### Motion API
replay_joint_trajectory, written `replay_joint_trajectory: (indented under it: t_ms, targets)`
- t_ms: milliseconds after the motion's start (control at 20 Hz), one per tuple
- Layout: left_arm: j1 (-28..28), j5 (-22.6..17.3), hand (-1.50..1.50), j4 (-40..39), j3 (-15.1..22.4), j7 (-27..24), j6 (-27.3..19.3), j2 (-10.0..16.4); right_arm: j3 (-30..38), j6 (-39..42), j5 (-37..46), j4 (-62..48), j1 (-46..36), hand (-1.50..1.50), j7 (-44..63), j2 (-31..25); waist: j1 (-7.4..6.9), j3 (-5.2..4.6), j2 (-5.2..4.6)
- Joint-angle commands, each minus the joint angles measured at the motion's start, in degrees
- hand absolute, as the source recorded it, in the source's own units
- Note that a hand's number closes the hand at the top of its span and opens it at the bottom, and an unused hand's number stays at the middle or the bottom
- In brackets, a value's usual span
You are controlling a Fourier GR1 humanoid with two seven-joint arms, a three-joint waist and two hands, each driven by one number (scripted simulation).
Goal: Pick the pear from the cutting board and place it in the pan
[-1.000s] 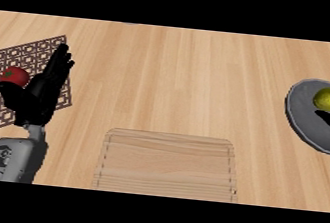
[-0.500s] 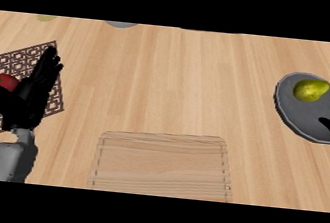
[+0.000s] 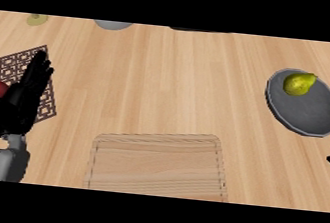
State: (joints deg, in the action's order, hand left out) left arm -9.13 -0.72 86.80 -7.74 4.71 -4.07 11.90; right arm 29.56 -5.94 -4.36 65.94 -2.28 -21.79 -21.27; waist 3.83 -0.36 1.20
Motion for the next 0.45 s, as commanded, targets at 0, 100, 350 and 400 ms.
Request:
replay_joint_trajectory:
  t_ms: [0,100,350,400]
  targets:
    - [-0.8,-0.6,0.00,-0.8,-1.2,0.9,0.6,1.3,0.5,2.5,-3.5,17.9,11.4,-1.50,5.2,2.0,0.45,-0.02,-0.20]
    - [0.2,0.6,0.00,2.0,0.5,1.4,-0.5,-0.1,-1.0,2.1,-2.8,25.7,19.3,-1.50,6.6,5.9,-0.10,0.05,-0.23]
    - [1.3,-0.9,0.00,1.2,0.2,-0.3,2.1,0.3,-2.7,0.0,-0.9,45.3,33.3,-1.50,12.2,13.1,-2.39,0.22,-0.95]
    - [-2.6,1.9,0.00,0.2,2.1,1.3,-1.0,-1.3,-1.4,2.2,-2.3,49.6,34.4,-1.50,16.7,10.0,-2.14,0.22,-1.03]
